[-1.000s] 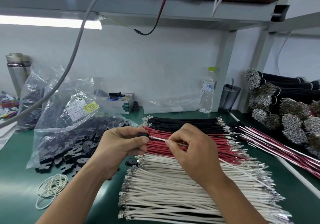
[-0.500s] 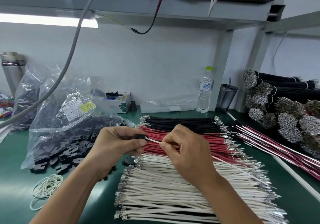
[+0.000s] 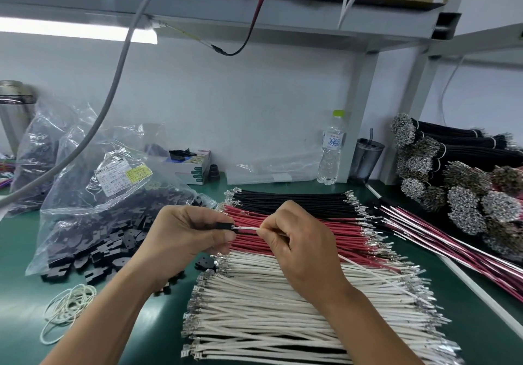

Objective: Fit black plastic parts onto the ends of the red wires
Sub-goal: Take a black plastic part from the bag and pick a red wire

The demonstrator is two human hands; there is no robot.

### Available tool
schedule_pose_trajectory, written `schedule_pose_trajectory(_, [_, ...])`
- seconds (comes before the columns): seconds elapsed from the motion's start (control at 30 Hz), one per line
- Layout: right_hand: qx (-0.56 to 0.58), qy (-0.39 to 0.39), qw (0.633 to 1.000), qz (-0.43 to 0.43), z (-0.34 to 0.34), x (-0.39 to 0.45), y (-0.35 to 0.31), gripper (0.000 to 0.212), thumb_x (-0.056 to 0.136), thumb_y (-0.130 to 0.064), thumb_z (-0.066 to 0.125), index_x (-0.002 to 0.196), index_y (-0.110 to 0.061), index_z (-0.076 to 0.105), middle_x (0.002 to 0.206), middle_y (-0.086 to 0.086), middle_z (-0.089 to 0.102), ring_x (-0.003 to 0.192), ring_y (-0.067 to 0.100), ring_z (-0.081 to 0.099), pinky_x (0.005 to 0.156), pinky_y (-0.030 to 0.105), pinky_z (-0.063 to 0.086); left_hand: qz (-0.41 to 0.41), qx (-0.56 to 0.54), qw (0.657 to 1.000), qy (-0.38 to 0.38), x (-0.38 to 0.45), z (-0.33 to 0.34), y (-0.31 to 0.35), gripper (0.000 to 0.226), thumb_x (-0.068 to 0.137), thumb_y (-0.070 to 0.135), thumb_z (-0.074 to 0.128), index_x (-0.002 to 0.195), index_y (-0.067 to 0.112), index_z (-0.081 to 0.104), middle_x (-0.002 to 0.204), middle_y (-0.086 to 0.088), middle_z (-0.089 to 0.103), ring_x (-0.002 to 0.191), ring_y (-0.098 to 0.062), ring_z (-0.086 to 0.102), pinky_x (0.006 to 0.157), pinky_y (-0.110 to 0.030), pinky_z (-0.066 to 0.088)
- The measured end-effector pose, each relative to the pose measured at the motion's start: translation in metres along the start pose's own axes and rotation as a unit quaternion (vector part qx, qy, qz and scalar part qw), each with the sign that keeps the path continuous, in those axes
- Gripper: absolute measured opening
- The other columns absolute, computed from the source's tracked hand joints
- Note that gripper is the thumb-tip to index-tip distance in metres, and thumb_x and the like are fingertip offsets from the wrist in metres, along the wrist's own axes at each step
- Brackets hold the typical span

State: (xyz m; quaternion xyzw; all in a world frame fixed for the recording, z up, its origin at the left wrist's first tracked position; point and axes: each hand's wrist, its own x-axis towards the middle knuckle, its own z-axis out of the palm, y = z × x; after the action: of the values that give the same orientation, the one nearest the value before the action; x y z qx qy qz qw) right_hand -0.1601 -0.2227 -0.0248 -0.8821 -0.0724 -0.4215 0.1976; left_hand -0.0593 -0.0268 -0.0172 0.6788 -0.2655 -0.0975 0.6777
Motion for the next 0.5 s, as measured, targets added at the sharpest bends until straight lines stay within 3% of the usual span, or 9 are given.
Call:
schedule_pose_trajectory(0.17, [-0.075,0.015,0.997,-0.020,-0.0027,-0.0003,-0.0020,0.014,0.092,-0.031,0.067,0.080,-0.025,0.064,0.081,-0.014,0.053,0.066,0.004,0.049,0.054,0.019,0.041,0.001,0.014,1.000,0.006,-0.0012,0.0035,0.0016,0.035,0.052,0.023,0.091,0.085,0.013,0.084,0.082,-0.022,0.078,0.071,-0.036,0.077,0.071,-0.039,0.066])
schedule_pose_trajectory(0.3, [0.106,-0.035,0.990,0.087,-0.0019,-0.0018,-0.0001,0.013,0.090,-0.032,0.068,0.078,-0.028,0.065,0.079,-0.012,0.057,0.073,0.013,0.058,0.062,0.029,0.048,0.003,-0.031,1.000,0.002,-0.0025,0.0030,0.0041,0.032,0.057,0.013,0.089,0.088,0.007,0.083,0.086,-0.025,0.077,0.073,-0.035,0.078,0.066,-0.033,0.065])
schedule_pose_trajectory(0.37, [0.130,-0.054,0.984,0.106,-0.0011,-0.0031,0.0008,0.013,0.090,-0.030,0.070,0.078,-0.027,0.065,0.079,-0.010,0.059,0.075,0.015,0.059,0.065,0.035,0.050,0.005,-0.017,1.000,-0.004,-0.0033,0.0016,0.0046,0.035,0.056,0.017,0.090,0.089,0.009,0.083,0.085,-0.023,0.078,0.075,-0.037,0.078,0.068,-0.033,0.066])
schedule_pose_trajectory(0.43, [0.093,-0.051,0.990,0.089,-0.0013,-0.0045,0.0003,0.014,0.091,-0.030,0.068,0.078,-0.027,0.064,0.079,-0.011,0.057,0.073,0.014,0.058,0.062,0.033,0.049,0.012,0.009,1.000,0.005,-0.0031,0.0020,0.0029,0.037,0.054,0.023,0.091,0.088,0.013,0.084,0.082,-0.021,0.078,0.075,-0.038,0.078,0.072,-0.037,0.066])
schedule_pose_trajectory(0.5, [-0.022,-0.032,0.999,0.027,-0.0031,-0.0043,-0.0035,0.014,0.092,-0.032,0.063,0.079,-0.027,0.062,0.080,-0.013,0.054,0.066,0.009,0.053,0.055,0.027,0.046,0.017,0.044,0.999,0.021,-0.0022,0.0049,-0.0001,0.033,0.054,0.024,0.091,0.086,0.018,0.084,0.078,-0.018,0.078,0.072,-0.037,0.078,0.076,-0.045,0.066])
